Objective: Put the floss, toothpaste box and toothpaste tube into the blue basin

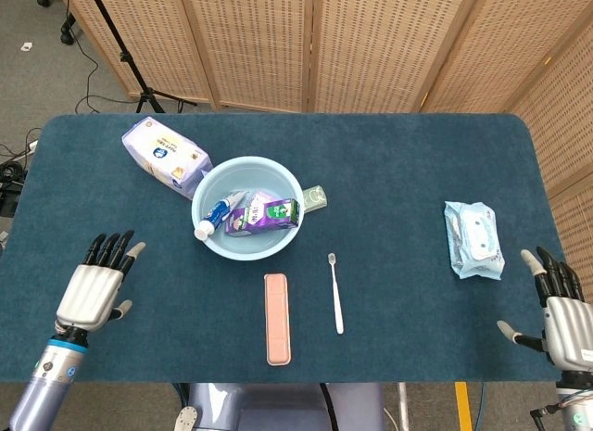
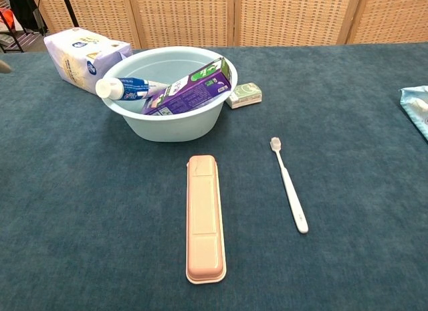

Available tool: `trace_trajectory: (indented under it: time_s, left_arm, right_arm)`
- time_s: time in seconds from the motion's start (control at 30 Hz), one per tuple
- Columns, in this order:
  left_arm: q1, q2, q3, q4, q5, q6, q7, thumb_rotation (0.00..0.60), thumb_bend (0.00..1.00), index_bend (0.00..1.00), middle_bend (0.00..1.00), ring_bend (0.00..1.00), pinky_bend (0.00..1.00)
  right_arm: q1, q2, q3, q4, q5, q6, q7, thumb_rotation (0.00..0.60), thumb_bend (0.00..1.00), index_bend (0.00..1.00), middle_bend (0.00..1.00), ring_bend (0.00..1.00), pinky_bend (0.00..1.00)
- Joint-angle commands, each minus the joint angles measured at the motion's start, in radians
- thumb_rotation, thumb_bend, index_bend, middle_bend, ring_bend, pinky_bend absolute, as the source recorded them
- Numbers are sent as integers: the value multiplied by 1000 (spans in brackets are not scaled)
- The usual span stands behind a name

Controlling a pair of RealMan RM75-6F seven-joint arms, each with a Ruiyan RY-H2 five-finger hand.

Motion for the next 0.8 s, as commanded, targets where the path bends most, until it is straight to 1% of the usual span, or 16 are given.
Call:
trace_trajectory:
  time_s: [0.03, 0.2, 0.33, 0.43, 0.5, 0.67, 0.8]
  left_arm:
    - [33, -3, 2, 30, 0, 33, -6, 600, 176, 0, 0, 16, 0]
    - [68, -5, -2, 56, 21, 63, -68, 600, 178, 0, 0, 16, 0]
    - [96, 11, 0, 64, 13, 71, -100, 600, 180, 0, 0, 16, 0]
    - [98, 35, 3, 58, 11, 52, -99, 600, 184, 0, 0, 16, 0]
    - [102, 43, -5, 48, 14, 54, -110, 600, 185, 0, 0, 16, 0]
    - [109, 41, -11, 61, 20, 45, -117, 600, 185, 0, 0, 15, 0]
    - [114, 43, -29, 67, 5, 39, -127, 600, 185, 0, 0, 15, 0]
  right_arm:
    - [5, -11, -5, 1, -3, -8, -29, 600, 0, 57, 0, 0, 0]
    - [9, -27, -9, 4, -2, -13, -63, 600, 0, 57, 0, 0, 0]
    - [11, -38, -13, 5, -4, -15, -93, 600, 0, 57, 0, 0, 0]
    - [12, -46, -15, 6, -8, -15, -110, 600, 0, 57, 0, 0, 0]
    - [14, -51, -17, 7, -8, -18, -119, 600, 0, 57, 0, 0, 0]
    - [21, -58, -22, 7, -4, -36, -141, 600, 0, 57, 0, 0, 0]
    - [26, -72, -30, 8, -8, -45, -170, 600, 0, 57, 0, 0, 0]
